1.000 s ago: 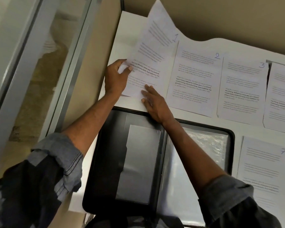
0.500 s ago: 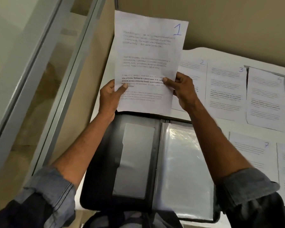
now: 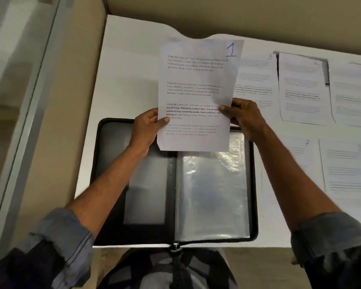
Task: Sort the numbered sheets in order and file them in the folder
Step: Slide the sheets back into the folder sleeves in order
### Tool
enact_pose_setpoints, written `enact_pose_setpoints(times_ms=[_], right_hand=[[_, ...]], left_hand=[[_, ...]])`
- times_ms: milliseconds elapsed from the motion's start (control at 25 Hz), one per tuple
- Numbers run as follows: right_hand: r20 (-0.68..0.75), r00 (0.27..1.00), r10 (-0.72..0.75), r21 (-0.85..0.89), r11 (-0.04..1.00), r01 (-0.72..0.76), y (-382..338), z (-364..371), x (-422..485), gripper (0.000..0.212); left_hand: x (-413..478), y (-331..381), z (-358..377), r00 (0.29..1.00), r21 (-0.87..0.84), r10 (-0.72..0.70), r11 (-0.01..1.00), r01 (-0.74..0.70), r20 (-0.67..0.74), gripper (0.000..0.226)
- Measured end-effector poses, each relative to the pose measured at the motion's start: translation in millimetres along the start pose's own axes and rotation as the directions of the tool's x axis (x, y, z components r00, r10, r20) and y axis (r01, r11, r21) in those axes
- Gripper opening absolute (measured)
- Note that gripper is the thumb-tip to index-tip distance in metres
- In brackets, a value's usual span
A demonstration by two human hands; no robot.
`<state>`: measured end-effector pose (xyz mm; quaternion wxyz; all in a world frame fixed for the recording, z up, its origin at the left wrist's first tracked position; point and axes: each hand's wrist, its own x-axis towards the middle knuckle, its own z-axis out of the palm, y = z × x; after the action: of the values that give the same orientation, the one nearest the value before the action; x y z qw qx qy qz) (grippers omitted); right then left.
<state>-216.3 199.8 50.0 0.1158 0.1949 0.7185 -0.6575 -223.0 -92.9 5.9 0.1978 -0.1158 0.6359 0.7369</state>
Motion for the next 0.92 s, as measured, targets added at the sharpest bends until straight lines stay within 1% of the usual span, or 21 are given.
enact_pose_setpoints(times_ms=[120,200,240,320,360,400,440,480,520,560,600,640,680,720,800,920], right_hand=[[0.057,0.997,0.061,0.038,0.997,-0.063,15.3,-34.9,-4.9,0.034],[0.087,0.993,0.085,0.051,0.995,-0.089,20.0,-56.2,-1.5,0.032],[0.070,0.994,0.082,0.059,0.995,-0.086,20.6,-64.7,1.6,0.032],[-0.013,0.998,0.067,0.114,0.991,-0.065,21.0,-87.2,10.5,0.032],[-0.059,0.996,0.063,0.152,0.987,-0.054,20.8,-98.8,16.2,0.032],[-0.095,0.993,0.064,0.193,0.980,-0.044,20.9,-109.5,22.9,0.030],[-0.118,0.991,0.064,0.235,0.971,-0.035,21.0,-118.9,30.1,0.028],[-0.128,0.990,0.061,0.271,0.962,-0.024,21.1,-126.0,36.5,0.026],[-0.131,0.990,0.055,0.299,0.954,-0.014,21.0,-130.6,42.4,0.023],[-0.132,0.990,0.048,0.323,0.946,-0.003,20.9,-133.1,47.7,0.020],[-0.134,0.990,0.040,0.347,0.938,0.009,21.3,-133.1,52.7,0.018],[-0.134,0.990,0.036,0.373,0.928,0.017,22.7,-131.3,57.4,0.017],[-0.131,0.991,0.032,0.397,0.918,0.023,24.4,-127.6,60.9,0.017],[-0.122,0.992,0.030,0.420,0.907,0.025,26.6,-121.7,63.2,0.017],[-0.110,0.993,0.034,0.455,0.890,0.020,31.9,-106.7,65.0,0.019],[-0.099,0.994,0.045,0.503,0.864,0.011,42.4,-81.9,59.7,0.021]], left_hand=[[-3.9,-8.5,28.5,1.000,0.053,0.000,0.999,0.000,0.006,0.031],[-3.6,-16.7,43.3,1.000,0.078,0.006,0.997,-0.004,-0.022,0.031],[-4.3,-21.1,48.0,0.998,0.108,0.019,0.994,-0.014,-0.051,0.030],[-11.7,-36.0,63.0,0.987,0.252,0.095,0.966,-0.060,-0.131,0.027],[-18.2,-44.4,71.9,0.975,0.359,0.162,0.928,-0.099,-0.149,0.026],[-25.0,-52.8,80.7,0.963,0.465,0.239,0.872,-0.155,-0.126,0.026],[-30.0,-61.5,90.0,0.950,0.566,0.306,0.794,-0.222,-0.057,0.029],[-33.4,-69.2,98.5,0.932,0.654,0.359,0.693,-0.303,0.052,0.032],[-33.5,-78.0,104.8,0.909,0.732,0.377,0.567,-0.377,0.176,0.035],[-31.5,-85.2,109.4,0.888,0.800,0.361,0.421,-0.427,0.284,0.038],[-27.9,-91.5,112.2,0.877,0.846,0.330,0.290,-0.447,0.350,0.040],[-25.5,-97.2,113.4,0.867,0.867,0.320,0.201,-0.456,0.382,0.040],[-24.9,-101.1,113.6,0.862,0.870,0.326,0.180,-0.459,0.388,0.037],[-26.3,-104.1,112.5,0.853,0.862,0.350,0.191,-0.469,0.387,0.033],[-26.5,-109.0,107.0,0.802,0.845,0.452,0.170,-0.507,0.391,0.021],[-28.6,-105.8,102.2,0.765,0.836,0.506,0.141,-0.530,0.399,0.011]])
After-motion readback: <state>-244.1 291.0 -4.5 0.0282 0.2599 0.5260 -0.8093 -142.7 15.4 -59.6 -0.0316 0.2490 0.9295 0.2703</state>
